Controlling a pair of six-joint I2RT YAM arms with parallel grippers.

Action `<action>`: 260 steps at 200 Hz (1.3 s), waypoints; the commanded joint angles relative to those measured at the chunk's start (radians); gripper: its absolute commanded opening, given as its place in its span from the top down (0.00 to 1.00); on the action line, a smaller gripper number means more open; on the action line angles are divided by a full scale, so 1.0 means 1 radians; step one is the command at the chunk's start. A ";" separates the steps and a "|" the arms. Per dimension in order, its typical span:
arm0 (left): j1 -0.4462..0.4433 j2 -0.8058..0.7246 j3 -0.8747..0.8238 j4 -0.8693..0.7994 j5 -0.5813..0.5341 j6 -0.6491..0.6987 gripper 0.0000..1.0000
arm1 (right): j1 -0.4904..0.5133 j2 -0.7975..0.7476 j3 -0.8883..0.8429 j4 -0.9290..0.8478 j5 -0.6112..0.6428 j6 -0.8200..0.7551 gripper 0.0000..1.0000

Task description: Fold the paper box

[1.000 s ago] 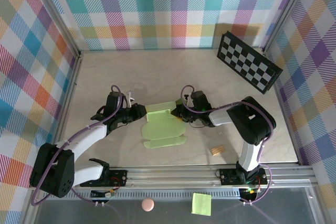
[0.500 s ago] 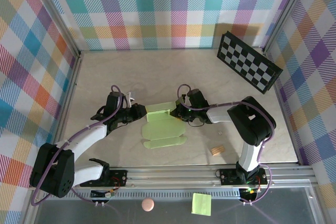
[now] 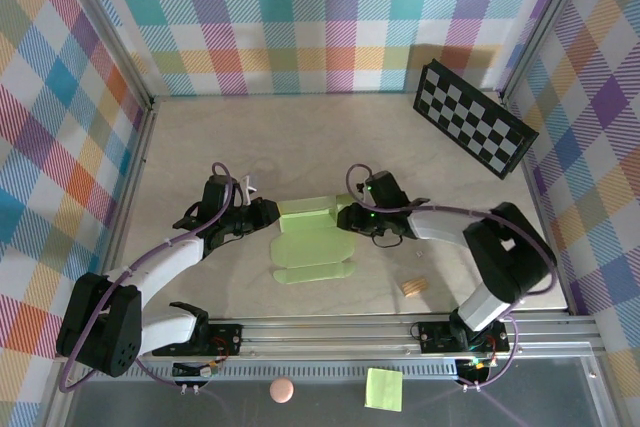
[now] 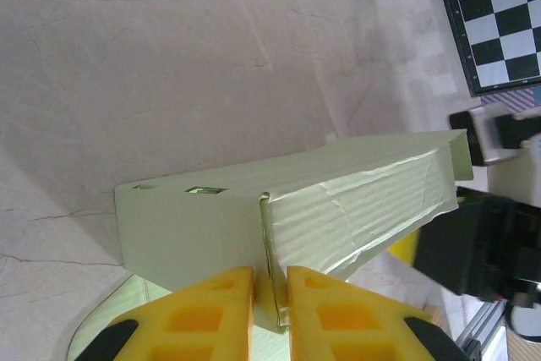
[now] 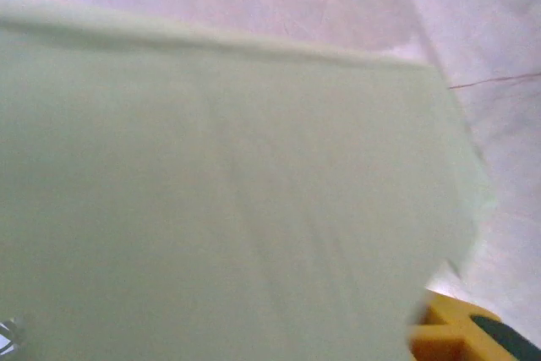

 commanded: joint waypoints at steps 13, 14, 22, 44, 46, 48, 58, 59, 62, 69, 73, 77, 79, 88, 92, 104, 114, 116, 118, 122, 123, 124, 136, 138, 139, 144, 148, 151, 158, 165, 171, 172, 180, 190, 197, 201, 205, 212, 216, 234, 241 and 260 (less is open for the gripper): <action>0.002 0.001 0.001 -0.100 -0.027 0.003 0.83 | -0.057 -0.135 0.019 -0.178 0.015 -0.148 0.58; 0.002 0.002 0.001 -0.099 -0.027 0.002 0.82 | -0.059 -0.139 0.021 -0.182 0.016 -0.150 0.58; 0.002 0.002 0.001 -0.101 -0.028 0.004 0.82 | -0.070 -0.161 0.035 -0.211 0.025 -0.174 0.58; 0.002 0.003 0.000 -0.100 -0.027 0.003 0.82 | -0.087 -0.182 0.088 -0.298 0.075 -0.246 0.56; 0.002 0.004 -0.001 -0.099 -0.026 0.003 0.82 | -0.087 -0.182 0.092 -0.304 0.079 -0.252 0.56; 0.002 0.004 -0.001 -0.099 -0.027 0.003 0.82 | -0.088 -0.181 0.098 -0.311 0.083 -0.259 0.55; 0.002 0.004 -0.001 -0.098 -0.026 0.001 0.82 | -0.092 -0.172 0.123 -0.334 0.096 -0.292 0.55; 0.002 0.004 -0.001 -0.098 -0.026 0.001 0.82 | -0.093 -0.171 0.126 -0.336 0.097 -0.296 0.55; 0.002 0.004 -0.002 -0.097 -0.025 0.000 0.82 | -0.094 -0.166 0.132 -0.343 0.100 -0.303 0.54; 0.002 0.002 -0.002 -0.097 -0.025 0.000 0.82 | -0.096 -0.155 0.153 -0.355 0.106 -0.322 0.54; 0.002 0.000 -0.002 -0.098 -0.025 0.000 0.82 | -0.096 -0.146 0.164 -0.362 0.106 -0.332 0.54; 0.002 -0.001 -0.002 -0.099 -0.025 -0.001 0.82 | -0.096 -0.138 0.175 -0.368 0.104 -0.342 0.54; 0.002 -0.001 -0.003 -0.099 -0.025 0.000 0.82 | -0.096 -0.133 0.180 -0.371 0.102 -0.346 0.53; 0.002 -0.005 -0.004 -0.100 -0.028 0.000 0.82 | -0.096 -0.112 0.203 -0.378 0.083 -0.366 0.53; 0.002 -0.005 -0.004 -0.102 -0.027 -0.001 0.82 | -0.095 -0.102 0.213 -0.381 0.075 -0.371 0.53; 0.002 -0.007 -0.005 -0.102 -0.028 0.000 0.82 | -0.096 -0.075 0.236 -0.390 0.060 -0.381 0.53; 0.002 -0.009 -0.005 -0.102 -0.029 0.000 0.82 | -0.096 -0.056 0.251 -0.396 0.052 -0.381 0.56; 0.002 -0.009 -0.005 -0.103 -0.029 0.000 0.82 | -0.096 -0.053 0.253 -0.398 0.049 -0.381 0.56; 0.002 -0.011 -0.005 -0.103 -0.028 0.000 0.82 | -0.096 -0.052 0.255 -0.400 0.048 -0.384 0.57; 0.002 -0.011 -0.006 -0.103 -0.028 0.000 0.82 | -0.095 -0.047 0.259 -0.405 0.047 -0.382 0.58; 0.002 -0.010 -0.006 -0.103 -0.028 0.000 0.82 | -0.095 -0.047 0.259 -0.405 0.047 -0.382 0.58; 0.002 -0.011 -0.005 -0.102 -0.028 0.000 0.82 | -0.095 -0.046 0.260 -0.407 0.046 -0.381 0.58; 0.002 -0.013 -0.008 -0.101 -0.029 -0.003 0.82 | -0.096 -0.044 0.261 -0.416 0.042 -0.377 0.60; 0.002 -0.012 -0.008 -0.101 -0.029 -0.003 0.82 | -0.095 -0.044 0.260 -0.416 0.041 -0.376 0.60; 0.002 -0.012 -0.007 -0.101 -0.030 -0.003 0.83 | -0.095 -0.045 0.260 -0.418 0.040 -0.376 0.60; 0.002 -0.013 -0.008 -0.097 -0.031 -0.005 0.82 | -0.096 -0.047 0.256 -0.420 0.036 -0.374 0.61; 0.002 -0.013 -0.010 -0.095 -0.032 -0.006 0.82 | -0.096 -0.048 0.254 -0.422 0.035 -0.373 0.62; 0.002 -0.013 -0.010 -0.093 -0.032 -0.006 0.82 | -0.095 -0.049 0.252 -0.425 0.032 -0.371 0.62; 0.002 -0.014 -0.010 -0.092 -0.032 -0.008 0.82 | -0.093 -0.051 0.250 -0.432 0.029 -0.367 0.65; 0.002 -0.013 -0.010 -0.093 -0.030 -0.008 0.82 | -0.091 -0.054 0.248 -0.439 0.028 -0.362 0.67; 0.002 -0.014 -0.011 -0.094 -0.030 -0.008 0.82 | -0.088 -0.058 0.246 -0.442 0.029 -0.360 0.70; 0.002 -0.014 -0.010 -0.093 -0.030 -0.008 0.82 | -0.087 -0.059 0.246 -0.443 0.029 -0.360 0.71; 0.002 -0.013 -0.010 -0.094 -0.029 -0.007 0.82 | -0.080 -0.061 0.246 -0.454 0.031 -0.357 0.75; 0.002 -0.013 -0.010 -0.097 -0.028 -0.007 0.82 | -0.070 -0.069 0.249 -0.465 0.039 -0.351 0.80; 0.002 -0.013 -0.010 -0.098 -0.028 -0.006 0.82 | -0.062 -0.076 0.251 -0.475 0.046 -0.347 0.83; 0.002 -0.014 -0.010 -0.098 -0.028 -0.006 0.82 | -0.057 -0.082 0.253 -0.479 0.050 -0.343 0.85; 0.002 -0.013 -0.010 -0.099 -0.028 -0.007 0.82 | -0.052 -0.087 0.254 -0.485 0.055 -0.338 0.86; 0.002 -0.013 -0.010 -0.097 -0.027 -0.007 0.82 | -0.044 -0.095 0.257 -0.492 0.061 -0.326 0.88; 0.002 -0.011 -0.011 -0.097 -0.028 -0.007 0.82 | -0.039 -0.100 0.257 -0.496 0.065 -0.317 0.89; 0.002 -0.003 -0.010 -0.090 -0.022 -0.008 0.82 | -0.015 -0.119 0.258 -0.513 0.079 -0.269 0.91; 0.002 0.000 -0.010 -0.086 -0.019 -0.010 0.82 | -0.003 -0.123 0.258 -0.519 0.088 -0.248 0.92; 0.002 0.006 -0.008 -0.082 -0.015 -0.013 0.82 | 0.024 -0.125 0.260 -0.538 0.107 -0.175 0.93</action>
